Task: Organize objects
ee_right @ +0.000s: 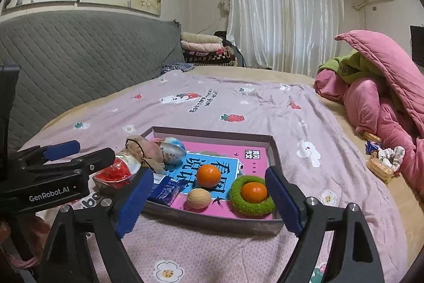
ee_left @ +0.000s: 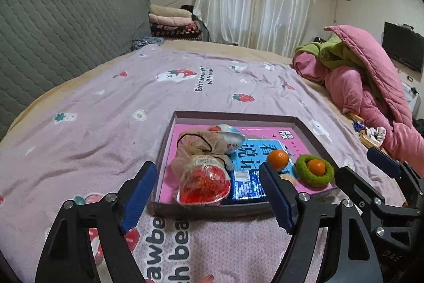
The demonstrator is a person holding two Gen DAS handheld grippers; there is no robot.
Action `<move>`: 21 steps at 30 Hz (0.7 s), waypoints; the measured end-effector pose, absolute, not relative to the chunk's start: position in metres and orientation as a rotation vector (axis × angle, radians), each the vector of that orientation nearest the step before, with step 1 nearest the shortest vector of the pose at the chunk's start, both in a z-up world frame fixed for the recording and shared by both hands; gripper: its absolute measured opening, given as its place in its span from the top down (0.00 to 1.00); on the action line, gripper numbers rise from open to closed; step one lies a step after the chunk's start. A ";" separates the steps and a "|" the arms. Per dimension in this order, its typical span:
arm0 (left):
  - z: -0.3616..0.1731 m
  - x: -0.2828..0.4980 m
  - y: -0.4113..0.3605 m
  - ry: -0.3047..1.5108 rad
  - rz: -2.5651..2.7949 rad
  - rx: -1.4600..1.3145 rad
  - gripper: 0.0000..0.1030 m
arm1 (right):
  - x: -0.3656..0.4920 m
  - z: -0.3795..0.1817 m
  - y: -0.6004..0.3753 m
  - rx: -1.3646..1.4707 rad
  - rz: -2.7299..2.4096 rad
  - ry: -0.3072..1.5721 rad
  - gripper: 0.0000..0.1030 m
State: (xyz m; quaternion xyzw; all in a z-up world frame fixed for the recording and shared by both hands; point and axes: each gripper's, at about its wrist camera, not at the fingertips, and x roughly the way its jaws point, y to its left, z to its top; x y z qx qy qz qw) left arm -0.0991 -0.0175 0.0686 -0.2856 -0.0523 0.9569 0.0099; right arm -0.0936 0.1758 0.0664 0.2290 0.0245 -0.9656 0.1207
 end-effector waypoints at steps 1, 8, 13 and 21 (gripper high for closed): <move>0.068 -0.097 -0.018 -0.164 2.989 -0.902 0.22 | -0.092 0.066 0.176 0.671 -2.819 0.066 0.16; 0.054 -0.081 -0.021 -0.189 2.951 -0.978 0.22 | -0.080 0.061 0.181 0.693 -2.820 0.031 0.16; 0.038 -0.070 -0.015 -0.129 2.946 -1.041 0.22 | -0.072 0.051 0.182 0.742 -2.824 0.015 0.16; 0.025 -0.055 -0.014 -0.117 2.927 -1.078 0.22 | -0.061 0.036 0.179 0.776 -2.845 0.071 0.16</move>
